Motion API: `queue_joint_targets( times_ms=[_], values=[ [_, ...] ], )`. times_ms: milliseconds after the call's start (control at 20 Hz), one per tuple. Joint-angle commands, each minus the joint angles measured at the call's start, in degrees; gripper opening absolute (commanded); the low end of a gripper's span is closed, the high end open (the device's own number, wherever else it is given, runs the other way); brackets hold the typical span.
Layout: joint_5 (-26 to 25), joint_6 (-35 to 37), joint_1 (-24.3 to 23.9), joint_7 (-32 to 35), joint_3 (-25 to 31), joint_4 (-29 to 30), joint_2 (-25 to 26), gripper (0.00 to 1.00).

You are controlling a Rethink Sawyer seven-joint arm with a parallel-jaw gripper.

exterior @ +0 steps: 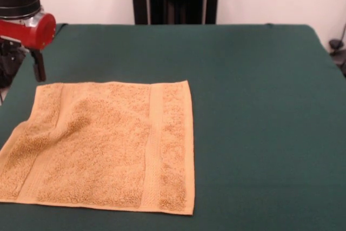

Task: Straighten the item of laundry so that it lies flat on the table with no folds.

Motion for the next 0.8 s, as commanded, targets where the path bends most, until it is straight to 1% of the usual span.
queue_joint_targets(
  times_ms=[50, 300, 450, 800],
  values=[
    [1.7, -4.2, 2.7, 2.1, 1.7, 6.8, 5.4, 1.00],
    [1.6, -6.9, 2.8, 3.1, 1.6, 6.6, 6.9, 1.00],
    [1.6, -9.0, 3.2, 4.8, 0.9, 7.0, 7.4, 1.00],
    [2.9, -10.7, 3.8, 7.1, 0.1, 7.6, 7.6, 1.00]
  ],
)
